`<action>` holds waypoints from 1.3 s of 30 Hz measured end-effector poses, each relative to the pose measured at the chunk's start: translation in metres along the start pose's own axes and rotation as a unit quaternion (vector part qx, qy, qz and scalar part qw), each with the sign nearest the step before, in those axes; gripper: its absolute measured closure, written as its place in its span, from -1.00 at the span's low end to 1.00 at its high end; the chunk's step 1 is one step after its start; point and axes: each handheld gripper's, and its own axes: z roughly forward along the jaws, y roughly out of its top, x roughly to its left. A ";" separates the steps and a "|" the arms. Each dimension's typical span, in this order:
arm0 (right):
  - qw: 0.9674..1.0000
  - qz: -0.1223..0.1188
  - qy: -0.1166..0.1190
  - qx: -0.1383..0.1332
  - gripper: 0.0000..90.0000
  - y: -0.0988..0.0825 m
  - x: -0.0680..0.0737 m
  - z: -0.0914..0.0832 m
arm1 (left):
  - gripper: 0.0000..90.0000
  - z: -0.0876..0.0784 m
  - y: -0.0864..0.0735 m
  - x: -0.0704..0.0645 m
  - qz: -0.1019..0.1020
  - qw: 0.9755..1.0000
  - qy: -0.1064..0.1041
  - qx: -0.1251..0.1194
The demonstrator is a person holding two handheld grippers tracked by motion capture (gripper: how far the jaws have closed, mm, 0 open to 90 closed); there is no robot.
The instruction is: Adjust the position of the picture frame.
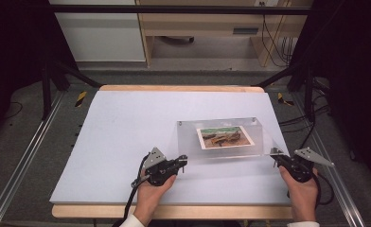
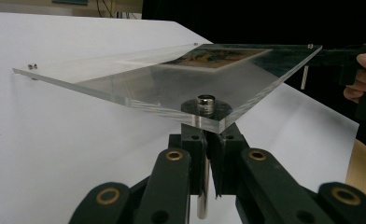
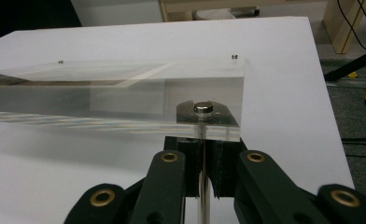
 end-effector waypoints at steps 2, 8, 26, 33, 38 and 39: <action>1.000 -0.006 -0.001 0.000 0.79 0.000 -0.001 0.003 | 0.87 0.000 0.001 0.000 0.003 1.000 0.002 0.004; 1.000 -0.022 0.001 0.000 0.87 0.003 -0.001 0.006 | 0.87 -0.001 0.003 0.000 0.010 1.000 0.003 0.010; 1.000 -0.021 0.007 0.009 0.88 0.003 0.000 0.007 | 0.85 0.015 0.010 0.004 0.020 0.999 -0.001 0.036; 1.000 -0.017 0.012 0.006 0.78 0.003 -0.001 0.009 | 0.86 0.016 0.011 0.003 0.014 0.999 0.001 0.039; 1.000 -0.020 0.011 0.005 0.75 0.002 -0.002 0.011 | 0.86 0.015 0.010 0.003 0.018 0.999 0.002 0.045; 1.000 -0.022 0.011 0.007 0.83 0.002 -0.003 0.013 | 0.86 0.015 0.011 0.003 0.018 0.999 0.001 0.046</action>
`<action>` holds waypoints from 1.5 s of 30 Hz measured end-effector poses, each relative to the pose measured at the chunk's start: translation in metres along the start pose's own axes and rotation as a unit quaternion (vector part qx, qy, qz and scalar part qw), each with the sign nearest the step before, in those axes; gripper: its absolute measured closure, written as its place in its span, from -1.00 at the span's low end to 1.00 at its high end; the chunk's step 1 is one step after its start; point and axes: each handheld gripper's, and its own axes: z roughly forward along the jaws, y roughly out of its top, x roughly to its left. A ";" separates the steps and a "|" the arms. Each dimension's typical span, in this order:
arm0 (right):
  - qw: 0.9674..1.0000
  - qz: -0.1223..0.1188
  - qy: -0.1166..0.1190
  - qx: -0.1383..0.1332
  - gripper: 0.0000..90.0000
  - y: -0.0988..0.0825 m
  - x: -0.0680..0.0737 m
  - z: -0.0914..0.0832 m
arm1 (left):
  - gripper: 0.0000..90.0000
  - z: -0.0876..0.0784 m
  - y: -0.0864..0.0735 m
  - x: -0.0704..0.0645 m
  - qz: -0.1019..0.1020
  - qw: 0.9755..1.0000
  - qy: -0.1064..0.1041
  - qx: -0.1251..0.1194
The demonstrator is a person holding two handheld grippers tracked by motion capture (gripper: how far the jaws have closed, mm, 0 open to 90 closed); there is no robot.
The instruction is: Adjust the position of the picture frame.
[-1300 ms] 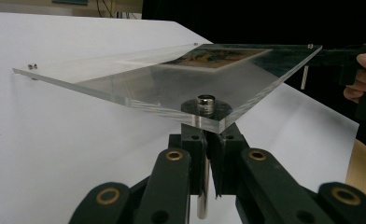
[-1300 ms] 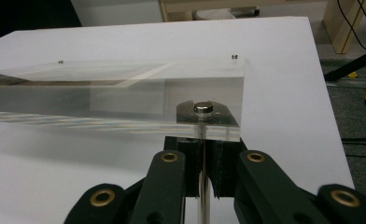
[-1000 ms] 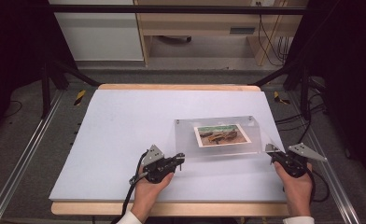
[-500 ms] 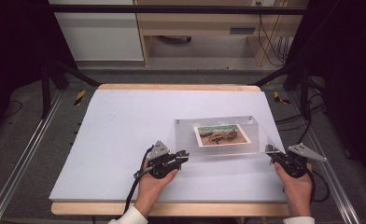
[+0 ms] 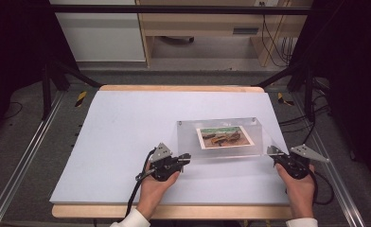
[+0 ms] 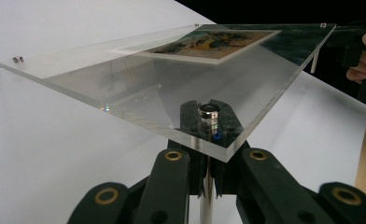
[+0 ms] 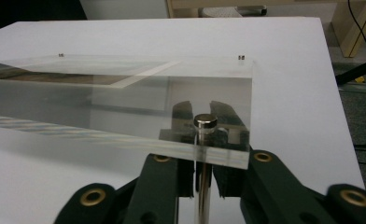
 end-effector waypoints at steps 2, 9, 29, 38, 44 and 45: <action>1.000 -0.003 0.004 -0.002 0.87 0.001 0.001 0.001 | 0.86 -0.001 0.001 0.000 0.001 1.000 0.000 -0.004; 1.000 -0.010 -0.002 -0.008 0.88 0.011 0.014 -0.004 | 0.84 -0.015 0.015 0.006 0.005 1.000 0.004 -0.017; 1.000 -0.015 0.007 -0.024 0.87 0.052 0.117 0.041 | 0.83 -0.105 0.035 0.075 0.021 0.997 0.061 -0.050; 0.999 -0.028 0.016 -0.024 0.87 0.059 0.141 0.065 | 0.83 -0.116 0.030 0.101 0.018 0.995 0.081 -0.059; 0.999 -0.025 0.005 -0.022 0.87 0.057 0.142 0.072 | 0.83 -0.107 0.026 0.112 0.011 0.995 0.080 -0.059; 0.999 -0.025 0.005 -0.022 0.87 0.057 0.142 0.072 | 0.83 -0.107 0.026 0.112 0.011 0.995 0.080 -0.059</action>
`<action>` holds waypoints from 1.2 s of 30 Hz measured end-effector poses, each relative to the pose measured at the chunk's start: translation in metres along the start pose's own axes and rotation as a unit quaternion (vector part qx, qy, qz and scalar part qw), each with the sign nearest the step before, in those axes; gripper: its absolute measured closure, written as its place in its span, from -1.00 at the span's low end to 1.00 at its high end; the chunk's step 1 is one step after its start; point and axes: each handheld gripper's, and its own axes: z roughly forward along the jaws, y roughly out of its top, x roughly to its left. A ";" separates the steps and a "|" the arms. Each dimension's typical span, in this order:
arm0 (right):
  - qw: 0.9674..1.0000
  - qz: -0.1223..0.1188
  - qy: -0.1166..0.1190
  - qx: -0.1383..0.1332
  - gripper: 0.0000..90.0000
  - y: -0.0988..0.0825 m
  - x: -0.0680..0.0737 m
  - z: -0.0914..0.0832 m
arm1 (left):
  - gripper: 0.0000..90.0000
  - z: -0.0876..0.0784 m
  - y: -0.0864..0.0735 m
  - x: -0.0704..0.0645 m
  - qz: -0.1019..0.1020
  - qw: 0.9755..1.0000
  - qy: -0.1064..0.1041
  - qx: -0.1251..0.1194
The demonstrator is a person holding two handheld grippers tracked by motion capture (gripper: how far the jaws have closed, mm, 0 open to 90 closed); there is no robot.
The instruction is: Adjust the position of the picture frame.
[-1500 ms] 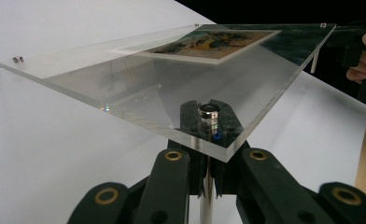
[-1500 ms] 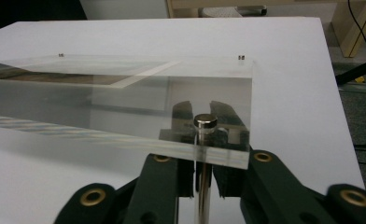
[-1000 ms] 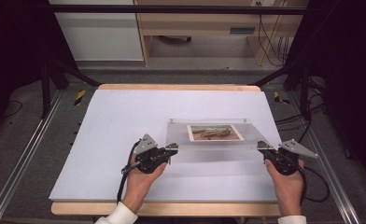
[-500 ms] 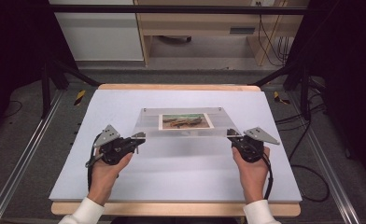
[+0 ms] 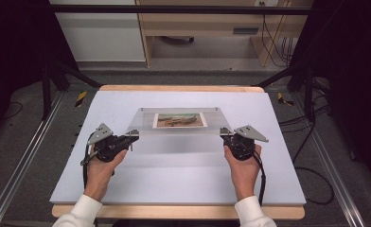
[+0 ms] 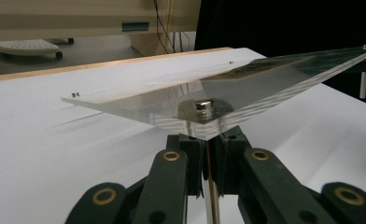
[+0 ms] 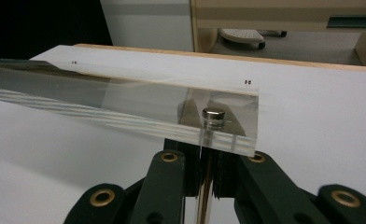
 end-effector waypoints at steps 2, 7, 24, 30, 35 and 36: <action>1.000 0.003 -0.002 0.000 0.87 -0.003 -0.001 0.000 | 0.83 0.003 -0.002 0.000 0.001 1.000 -0.001 0.001; 1.000 0.006 -0.009 0.005 0.87 -0.012 -0.006 -0.002 | 0.83 0.010 -0.007 -0.004 0.000 1.000 0.001 0.009; 1.000 -0.004 -0.004 0.026 0.86 -0.028 -0.008 -0.005 | 0.84 0.012 -0.026 -0.010 -0.005 1.000 0.004 0.025; 0.999 -0.002 0.006 0.035 0.87 -0.037 -0.010 -0.005 | 0.86 0.011 -0.036 -0.012 -0.010 0.999 0.009 0.035; 0.999 0.005 0.014 0.045 0.87 -0.042 -0.011 -0.005 | 0.86 0.012 -0.040 -0.014 -0.005 0.999 0.014 0.045; 0.999 0.004 0.018 0.049 0.87 -0.044 -0.012 -0.005 | 0.86 0.012 -0.041 -0.014 0.001 0.999 0.016 0.050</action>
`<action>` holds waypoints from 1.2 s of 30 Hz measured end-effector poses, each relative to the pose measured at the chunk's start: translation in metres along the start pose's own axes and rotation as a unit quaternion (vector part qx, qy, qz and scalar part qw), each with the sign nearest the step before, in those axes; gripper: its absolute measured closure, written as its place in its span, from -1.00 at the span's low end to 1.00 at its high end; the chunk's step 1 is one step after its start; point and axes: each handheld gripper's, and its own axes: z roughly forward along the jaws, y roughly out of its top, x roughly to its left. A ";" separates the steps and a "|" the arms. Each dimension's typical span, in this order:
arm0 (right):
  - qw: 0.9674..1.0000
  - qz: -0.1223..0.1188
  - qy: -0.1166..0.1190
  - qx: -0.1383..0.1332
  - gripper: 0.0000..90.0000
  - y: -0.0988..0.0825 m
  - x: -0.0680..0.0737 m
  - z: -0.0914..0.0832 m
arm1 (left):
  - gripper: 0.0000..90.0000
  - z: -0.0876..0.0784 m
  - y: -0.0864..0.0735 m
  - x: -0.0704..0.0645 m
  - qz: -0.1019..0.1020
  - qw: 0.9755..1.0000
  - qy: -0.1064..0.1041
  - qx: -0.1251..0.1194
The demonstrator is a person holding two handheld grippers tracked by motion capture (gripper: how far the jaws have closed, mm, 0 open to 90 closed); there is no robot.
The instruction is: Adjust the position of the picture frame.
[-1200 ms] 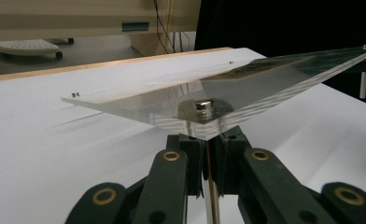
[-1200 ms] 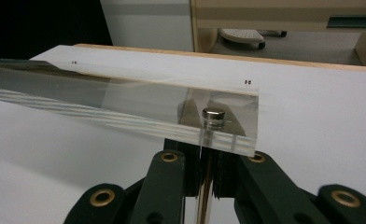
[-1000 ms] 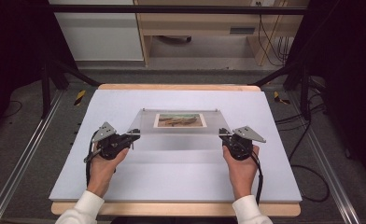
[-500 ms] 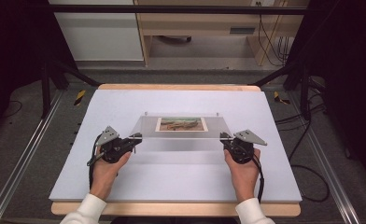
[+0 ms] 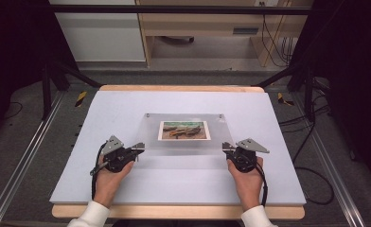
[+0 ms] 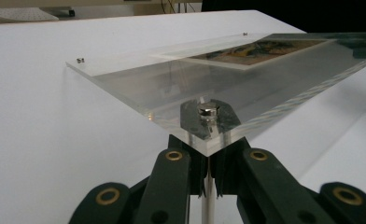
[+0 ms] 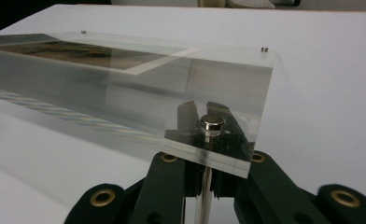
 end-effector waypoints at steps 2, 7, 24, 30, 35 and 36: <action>1.000 0.000 0.001 0.001 0.87 -0.001 0.000 0.000 | 0.86 0.000 0.000 0.000 0.004 1.000 0.001 0.004; 1.000 0.000 0.002 0.015 0.87 -0.008 0.001 0.002 | 0.86 0.002 -0.005 0.001 0.006 1.000 0.003 0.026; 0.999 -0.001 0.004 0.035 0.87 -0.016 0.001 0.004 | 0.86 0.005 -0.011 0.001 0.015 0.999 0.003 0.052; 0.999 -0.006 0.004 0.044 0.87 -0.018 0.000 0.005 | 0.86 0.006 -0.012 0.000 0.026 0.998 0.008 0.064; 0.999 -0.004 0.001 0.047 0.87 -0.019 0.001 0.006 | 0.85 0.006 -0.014 -0.001 0.027 0.997 0.012 0.065; 0.999 -0.004 0.001 0.047 0.87 -0.019 0.001 0.006 | 0.86 0.006 -0.014 -0.001 0.027 0.997 0.012 0.065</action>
